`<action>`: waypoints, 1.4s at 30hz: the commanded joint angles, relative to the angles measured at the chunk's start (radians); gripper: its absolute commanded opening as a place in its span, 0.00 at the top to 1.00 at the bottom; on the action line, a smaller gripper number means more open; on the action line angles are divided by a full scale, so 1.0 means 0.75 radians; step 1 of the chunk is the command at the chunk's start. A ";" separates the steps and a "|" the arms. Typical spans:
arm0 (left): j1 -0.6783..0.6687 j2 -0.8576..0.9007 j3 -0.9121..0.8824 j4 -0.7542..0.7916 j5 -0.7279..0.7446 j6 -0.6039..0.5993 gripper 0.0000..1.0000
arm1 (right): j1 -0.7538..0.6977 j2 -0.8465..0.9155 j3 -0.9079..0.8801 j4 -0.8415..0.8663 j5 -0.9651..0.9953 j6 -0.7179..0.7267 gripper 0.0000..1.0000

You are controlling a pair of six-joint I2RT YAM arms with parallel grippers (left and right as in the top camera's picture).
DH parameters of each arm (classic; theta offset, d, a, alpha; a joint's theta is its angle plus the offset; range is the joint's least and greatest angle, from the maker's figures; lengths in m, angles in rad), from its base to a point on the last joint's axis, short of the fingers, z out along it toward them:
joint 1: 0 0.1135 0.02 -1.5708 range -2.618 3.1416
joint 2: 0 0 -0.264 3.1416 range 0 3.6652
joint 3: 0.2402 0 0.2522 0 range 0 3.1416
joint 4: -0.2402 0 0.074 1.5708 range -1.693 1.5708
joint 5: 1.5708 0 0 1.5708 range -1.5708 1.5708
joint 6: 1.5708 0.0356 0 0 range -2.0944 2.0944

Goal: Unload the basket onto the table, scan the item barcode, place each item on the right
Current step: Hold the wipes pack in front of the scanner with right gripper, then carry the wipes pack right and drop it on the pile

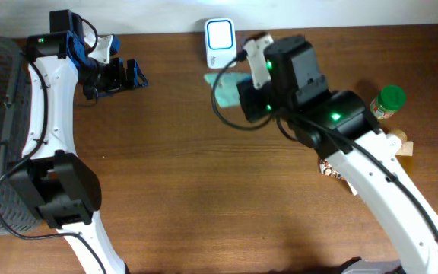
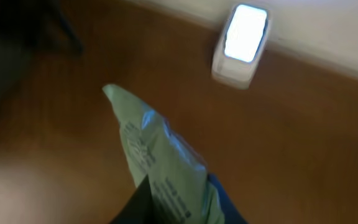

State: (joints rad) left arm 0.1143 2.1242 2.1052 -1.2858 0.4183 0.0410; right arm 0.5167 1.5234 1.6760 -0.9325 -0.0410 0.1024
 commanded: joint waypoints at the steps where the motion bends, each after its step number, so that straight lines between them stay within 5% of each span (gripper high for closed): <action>1: 0.003 -0.010 0.013 0.002 0.006 0.006 0.01 | -0.064 -0.008 -0.006 -0.287 -0.040 0.096 0.87; 5: 0.003 -0.010 0.013 0.002 0.006 0.007 0.01 | -0.195 0.038 -0.111 -0.473 0.144 0.095 0.86; 15: 0.003 -0.010 0.013 0.002 0.006 0.006 0.01 | -0.745 0.144 -0.577 -0.108 0.275 0.201 0.88; 16: 0.003 -0.010 0.013 0.002 0.006 0.006 0.01 | -0.782 0.144 -0.577 -0.075 0.267 0.201 0.77; 17: 0.003 -0.010 0.013 0.002 0.006 0.007 0.01 | -0.809 0.144 -0.577 -0.055 0.254 0.200 0.54; 22: 0.003 -0.010 0.013 0.002 0.006 0.007 0.01 | -0.852 0.141 -0.529 -0.039 0.203 0.201 0.30; 30: 0.003 -0.010 0.013 0.002 0.006 0.006 0.01 | -0.854 -0.003 -0.033 -0.515 0.062 0.153 0.27; 35: 0.003 -0.010 0.013 0.002 0.006 0.006 0.01 | -0.854 -0.374 0.078 -0.728 -0.039 0.119 0.26; 36: 0.003 -0.010 0.013 0.002 0.006 0.006 0.01 | -0.854 -0.451 0.078 -0.744 -0.052 0.120 0.02; 42: 0.003 -0.010 0.013 0.002 0.006 0.006 0.01 | -0.855 -0.791 0.078 -0.758 -0.049 0.118 0.02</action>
State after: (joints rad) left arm 0.1146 2.1242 2.1052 -1.2846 0.4187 0.0410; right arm -0.1173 0.9684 1.7309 -1.4967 -0.0704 0.1986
